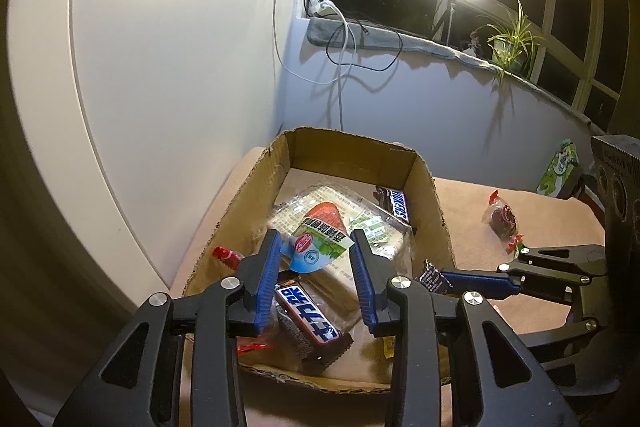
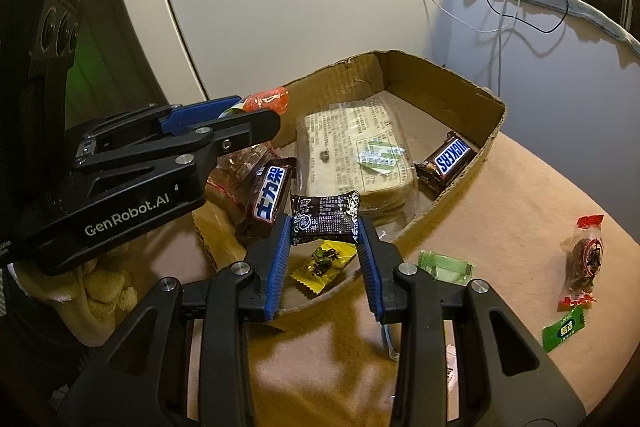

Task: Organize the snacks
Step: 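Open both grippers to drop the black candy and snack pouch into the box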

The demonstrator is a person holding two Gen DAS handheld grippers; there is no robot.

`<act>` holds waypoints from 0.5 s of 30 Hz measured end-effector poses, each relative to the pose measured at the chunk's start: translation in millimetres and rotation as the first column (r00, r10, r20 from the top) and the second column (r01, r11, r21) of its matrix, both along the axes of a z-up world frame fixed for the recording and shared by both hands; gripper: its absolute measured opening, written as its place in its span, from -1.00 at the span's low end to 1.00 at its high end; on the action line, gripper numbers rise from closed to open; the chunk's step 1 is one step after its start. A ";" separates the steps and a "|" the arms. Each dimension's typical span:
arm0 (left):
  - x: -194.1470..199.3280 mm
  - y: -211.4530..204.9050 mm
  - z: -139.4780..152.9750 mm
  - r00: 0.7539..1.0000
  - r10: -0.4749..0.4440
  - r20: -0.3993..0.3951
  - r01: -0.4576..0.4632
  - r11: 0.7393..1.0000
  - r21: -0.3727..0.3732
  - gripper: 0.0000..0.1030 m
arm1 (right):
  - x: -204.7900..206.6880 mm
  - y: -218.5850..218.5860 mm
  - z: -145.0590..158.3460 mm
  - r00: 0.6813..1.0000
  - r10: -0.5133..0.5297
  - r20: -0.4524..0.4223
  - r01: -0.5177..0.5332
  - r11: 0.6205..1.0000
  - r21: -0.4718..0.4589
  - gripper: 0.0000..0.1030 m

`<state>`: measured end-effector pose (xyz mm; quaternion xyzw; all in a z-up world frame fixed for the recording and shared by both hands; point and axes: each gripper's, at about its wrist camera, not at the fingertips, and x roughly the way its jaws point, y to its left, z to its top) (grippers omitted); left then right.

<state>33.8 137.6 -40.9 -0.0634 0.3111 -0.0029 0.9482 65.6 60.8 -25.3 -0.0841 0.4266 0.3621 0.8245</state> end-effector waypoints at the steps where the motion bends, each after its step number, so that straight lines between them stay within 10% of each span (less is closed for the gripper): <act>1: 0.1 0.2 0.3 1.000 0.004 0.000 -0.004 1.000 0.000 -0.28 | -0.3 0.4 0.0 1.000 0.001 0.002 -0.001 1.000 -0.001 -0.28; 15: -0.5 5.0 1.7 1.000 0.025 0.015 -0.024 1.000 -0.003 0.08 | -9.1 7.4 3.4 0.999 0.037 0.036 -0.036 0.999 -0.020 0.24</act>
